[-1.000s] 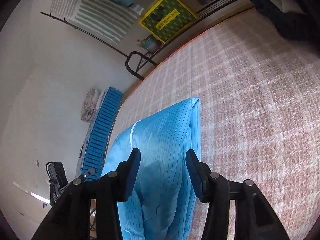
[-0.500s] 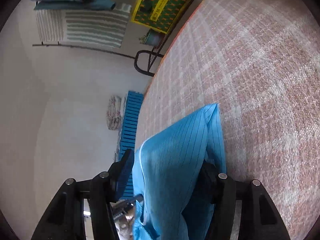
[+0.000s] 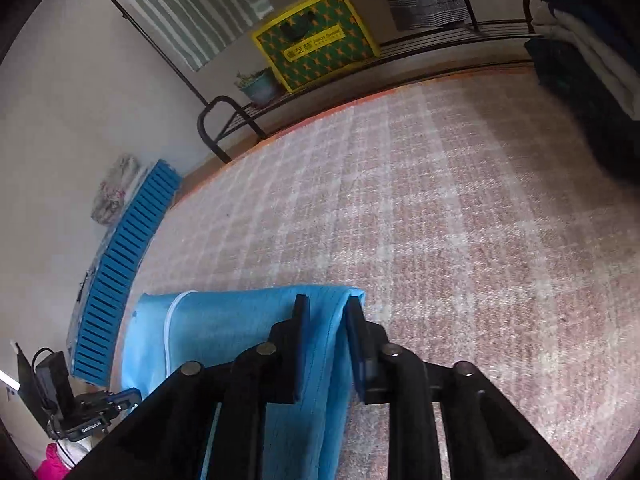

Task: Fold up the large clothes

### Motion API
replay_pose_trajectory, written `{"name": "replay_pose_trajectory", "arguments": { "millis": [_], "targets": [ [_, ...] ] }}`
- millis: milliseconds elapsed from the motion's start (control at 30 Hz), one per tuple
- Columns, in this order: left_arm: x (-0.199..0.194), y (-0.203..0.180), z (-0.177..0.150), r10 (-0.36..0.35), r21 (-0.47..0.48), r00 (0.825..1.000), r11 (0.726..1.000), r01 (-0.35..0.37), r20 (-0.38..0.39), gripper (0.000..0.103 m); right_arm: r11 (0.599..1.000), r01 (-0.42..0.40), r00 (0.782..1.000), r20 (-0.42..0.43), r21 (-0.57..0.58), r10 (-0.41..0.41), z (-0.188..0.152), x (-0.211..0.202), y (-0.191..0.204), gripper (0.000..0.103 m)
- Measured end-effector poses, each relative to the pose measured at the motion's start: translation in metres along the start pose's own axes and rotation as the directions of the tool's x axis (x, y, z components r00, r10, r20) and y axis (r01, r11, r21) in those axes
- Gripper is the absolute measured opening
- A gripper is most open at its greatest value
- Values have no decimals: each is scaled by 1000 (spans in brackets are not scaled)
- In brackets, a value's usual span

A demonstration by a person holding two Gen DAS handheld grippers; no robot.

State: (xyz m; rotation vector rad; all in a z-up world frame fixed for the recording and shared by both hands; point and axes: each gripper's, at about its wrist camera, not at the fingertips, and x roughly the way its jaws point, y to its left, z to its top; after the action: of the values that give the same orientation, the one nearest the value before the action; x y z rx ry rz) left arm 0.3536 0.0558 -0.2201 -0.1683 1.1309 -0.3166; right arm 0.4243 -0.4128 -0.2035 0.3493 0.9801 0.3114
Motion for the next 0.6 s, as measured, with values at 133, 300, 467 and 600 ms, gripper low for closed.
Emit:
{"name": "replay_pose_trajectory", "arguments": {
  "millis": [133, 300, 467, 600],
  "targets": [
    [-27, 1, 4, -16, -14, 997, 1000, 17, 69, 6, 997, -21, 999, 33, -81, 24, -9, -54, 22, 24],
    [-41, -1, 7, -67, -35, 992, 997, 72, 110, 6, 973, -59, 998, -27, -225, 54, -68, -89, 67, 26],
    [-20, -6, -6, -51, -27, 998, 998, 52, 36, 6, 971, -9, 993, -119, -241, -20, -114, -72, 63, 27],
    [-2, 0, -21, 4, -1, 1000, 1000, -4, 23, 8, 966, 71, 981, -159, -248, -113, -135, -56, 45, 25]
  ]
}}
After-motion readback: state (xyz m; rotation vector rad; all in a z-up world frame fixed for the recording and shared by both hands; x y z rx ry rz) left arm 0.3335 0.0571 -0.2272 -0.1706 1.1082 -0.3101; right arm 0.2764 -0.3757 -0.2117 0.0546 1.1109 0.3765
